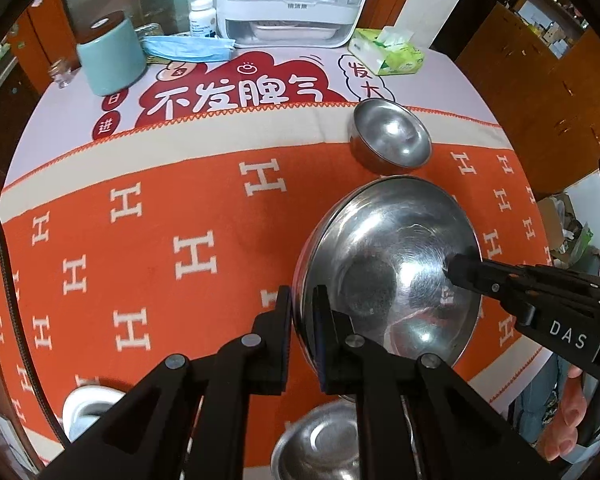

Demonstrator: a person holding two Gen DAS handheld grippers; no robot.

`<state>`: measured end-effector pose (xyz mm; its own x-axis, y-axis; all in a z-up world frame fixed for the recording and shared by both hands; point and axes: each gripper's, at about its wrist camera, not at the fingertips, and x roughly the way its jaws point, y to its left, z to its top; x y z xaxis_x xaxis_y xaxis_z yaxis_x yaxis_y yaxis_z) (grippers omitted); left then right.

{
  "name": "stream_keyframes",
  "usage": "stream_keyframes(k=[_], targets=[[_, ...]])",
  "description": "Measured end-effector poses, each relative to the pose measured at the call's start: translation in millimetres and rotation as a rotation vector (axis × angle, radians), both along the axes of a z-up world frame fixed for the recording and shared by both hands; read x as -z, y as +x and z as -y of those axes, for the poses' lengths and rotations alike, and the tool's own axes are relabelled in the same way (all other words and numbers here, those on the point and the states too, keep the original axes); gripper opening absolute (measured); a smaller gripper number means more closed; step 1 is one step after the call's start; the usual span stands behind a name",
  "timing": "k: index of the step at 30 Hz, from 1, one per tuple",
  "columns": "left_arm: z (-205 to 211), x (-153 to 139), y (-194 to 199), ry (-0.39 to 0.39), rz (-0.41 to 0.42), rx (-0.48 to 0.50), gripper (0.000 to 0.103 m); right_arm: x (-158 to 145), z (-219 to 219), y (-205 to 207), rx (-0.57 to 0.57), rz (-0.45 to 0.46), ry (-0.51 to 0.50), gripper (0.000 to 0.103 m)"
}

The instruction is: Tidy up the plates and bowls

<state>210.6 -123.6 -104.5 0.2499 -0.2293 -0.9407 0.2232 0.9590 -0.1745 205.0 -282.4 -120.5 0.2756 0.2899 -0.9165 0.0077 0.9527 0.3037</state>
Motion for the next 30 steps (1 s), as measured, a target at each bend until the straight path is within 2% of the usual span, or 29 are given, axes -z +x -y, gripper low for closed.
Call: stream_keyframes(k=[5, 13, 23, 30], targets=[[-5, -11, -32, 0.013, 0.028, -0.007, 0.008, -7, -5, -27, -0.02, 0.015, 0.002, 0.007], [-17, -11, -77, 0.008, 0.018, -0.027, 0.008, -5, -15, -69, -0.053, 0.014, -0.004, 0.007], [-24, 1, -114, -0.004, -0.005, -0.038, 0.008, 4, -21, -104, -0.066, 0.004, -0.012, 0.007], [-23, 22, -132, -0.002, -0.052, -0.032, 0.008, 20, -22, -120, -0.066, -0.027, -0.019, 0.007]])
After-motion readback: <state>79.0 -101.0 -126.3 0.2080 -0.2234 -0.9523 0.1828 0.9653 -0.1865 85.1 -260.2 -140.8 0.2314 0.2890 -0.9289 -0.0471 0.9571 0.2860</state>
